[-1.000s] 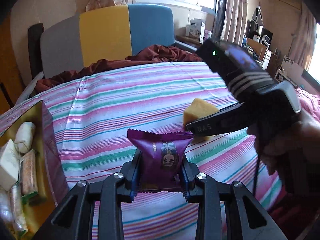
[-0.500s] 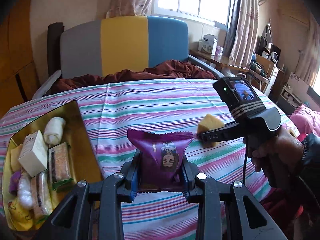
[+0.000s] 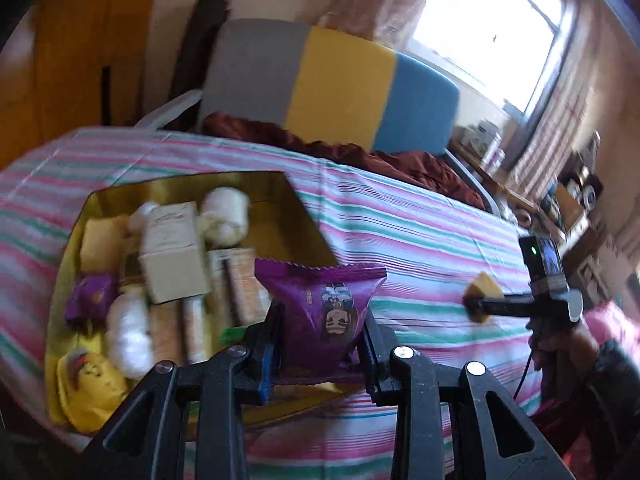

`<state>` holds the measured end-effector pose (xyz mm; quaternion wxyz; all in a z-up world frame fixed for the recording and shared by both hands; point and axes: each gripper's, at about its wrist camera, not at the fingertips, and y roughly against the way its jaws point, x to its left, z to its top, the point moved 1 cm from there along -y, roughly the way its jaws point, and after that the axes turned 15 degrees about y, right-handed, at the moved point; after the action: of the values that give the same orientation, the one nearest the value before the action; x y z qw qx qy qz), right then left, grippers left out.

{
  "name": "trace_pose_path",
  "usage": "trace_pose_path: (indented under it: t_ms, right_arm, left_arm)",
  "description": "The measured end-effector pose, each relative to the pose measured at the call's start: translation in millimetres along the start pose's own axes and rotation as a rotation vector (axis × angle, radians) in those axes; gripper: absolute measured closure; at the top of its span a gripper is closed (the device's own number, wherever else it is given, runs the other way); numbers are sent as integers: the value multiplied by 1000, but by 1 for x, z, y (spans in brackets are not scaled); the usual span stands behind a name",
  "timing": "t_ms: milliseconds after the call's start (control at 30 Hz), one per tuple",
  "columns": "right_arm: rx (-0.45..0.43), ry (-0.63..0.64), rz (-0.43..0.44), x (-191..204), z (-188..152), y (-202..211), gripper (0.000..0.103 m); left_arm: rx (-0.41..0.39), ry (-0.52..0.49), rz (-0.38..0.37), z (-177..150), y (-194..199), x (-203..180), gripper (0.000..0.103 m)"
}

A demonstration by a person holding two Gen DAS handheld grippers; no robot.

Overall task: Organize objects
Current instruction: 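Lower the purple packet into the gold tray and open the left gripper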

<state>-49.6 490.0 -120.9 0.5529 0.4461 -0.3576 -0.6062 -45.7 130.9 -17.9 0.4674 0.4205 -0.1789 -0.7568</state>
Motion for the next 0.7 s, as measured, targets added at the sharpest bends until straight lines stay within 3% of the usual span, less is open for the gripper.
trace_pose_path:
  t_ms: [133,233,533,700]
  right_arm:
    - [1,7,-5,-1,3,-3,49]
    - [2,11,-7,-3,5,-4,49]
    - [2,17,-11,-9,13,-8,49]
    - [2,16,-10,-11,15,-11,49]
  left_arm:
    - [2,106,13,7,12,47,69]
    - [16,119,13,4,13,59,69]
    - [130,22,60,-8,-39,32,69]
    - [189,17,94,-20,-61,34,68]
